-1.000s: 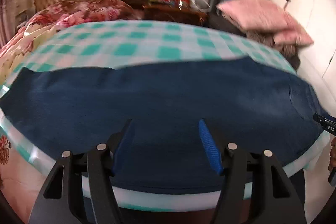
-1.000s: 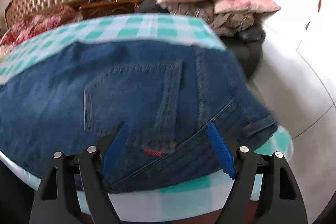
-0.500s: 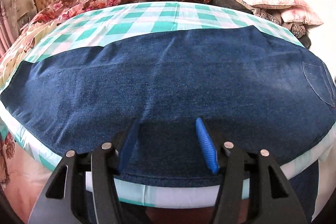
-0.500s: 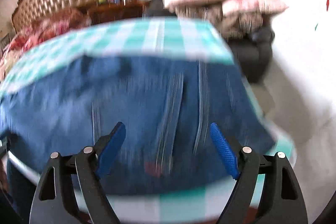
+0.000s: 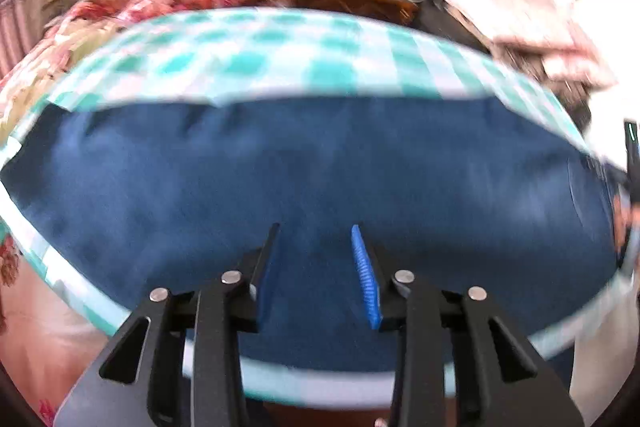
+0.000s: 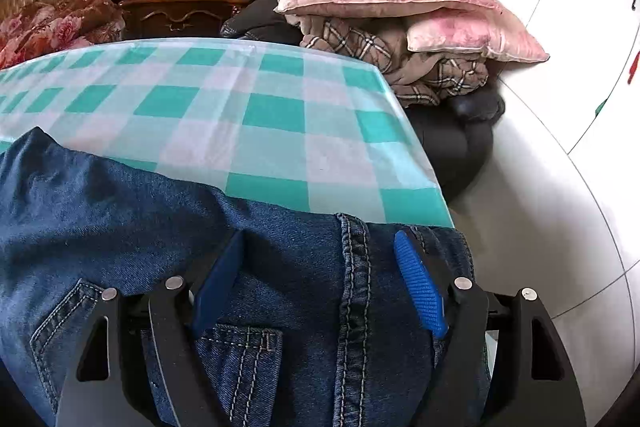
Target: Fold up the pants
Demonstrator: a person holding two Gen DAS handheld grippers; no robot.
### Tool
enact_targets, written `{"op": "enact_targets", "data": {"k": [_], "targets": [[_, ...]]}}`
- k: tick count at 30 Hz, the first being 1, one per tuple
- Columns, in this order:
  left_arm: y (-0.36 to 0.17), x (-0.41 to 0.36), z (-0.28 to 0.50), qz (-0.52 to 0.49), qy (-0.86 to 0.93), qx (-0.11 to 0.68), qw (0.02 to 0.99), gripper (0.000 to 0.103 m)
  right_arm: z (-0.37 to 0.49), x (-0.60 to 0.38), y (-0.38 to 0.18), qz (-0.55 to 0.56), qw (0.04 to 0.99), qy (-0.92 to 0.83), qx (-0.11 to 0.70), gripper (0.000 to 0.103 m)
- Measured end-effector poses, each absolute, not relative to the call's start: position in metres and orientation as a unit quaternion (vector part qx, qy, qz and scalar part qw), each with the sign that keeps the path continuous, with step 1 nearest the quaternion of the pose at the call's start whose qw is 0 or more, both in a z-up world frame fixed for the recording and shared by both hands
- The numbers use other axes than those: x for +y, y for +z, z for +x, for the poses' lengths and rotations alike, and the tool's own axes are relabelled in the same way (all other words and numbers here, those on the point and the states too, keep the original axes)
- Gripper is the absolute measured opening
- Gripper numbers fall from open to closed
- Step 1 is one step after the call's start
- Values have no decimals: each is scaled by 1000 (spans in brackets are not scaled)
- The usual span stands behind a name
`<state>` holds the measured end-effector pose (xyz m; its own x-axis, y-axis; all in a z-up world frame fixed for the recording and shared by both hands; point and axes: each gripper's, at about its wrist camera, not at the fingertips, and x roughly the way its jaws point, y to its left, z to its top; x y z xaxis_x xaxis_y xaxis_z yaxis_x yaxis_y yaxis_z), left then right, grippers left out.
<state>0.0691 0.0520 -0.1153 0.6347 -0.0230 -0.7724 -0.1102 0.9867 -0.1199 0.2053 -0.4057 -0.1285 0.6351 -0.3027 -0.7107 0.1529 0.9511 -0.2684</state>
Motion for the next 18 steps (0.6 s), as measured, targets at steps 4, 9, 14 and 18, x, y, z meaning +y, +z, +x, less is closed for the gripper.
{"op": "enact_targets", "data": {"k": [4,9,14,18], "targets": [[-104,86,128,-67,46,420,904,26,207,-407,-130,-90,899,-129,409,74],[-139,116,190,-41,35,475,878,21,206,-403,-130,-98,897,-141,407,78],[-128,165,193,-80,89,451,884,19,206,-403,-130,-103,897,-145,406,79],[-112,135,165,-59,1,424,904,27,206,-404,-130,-103,896,-151,406,81]]}}
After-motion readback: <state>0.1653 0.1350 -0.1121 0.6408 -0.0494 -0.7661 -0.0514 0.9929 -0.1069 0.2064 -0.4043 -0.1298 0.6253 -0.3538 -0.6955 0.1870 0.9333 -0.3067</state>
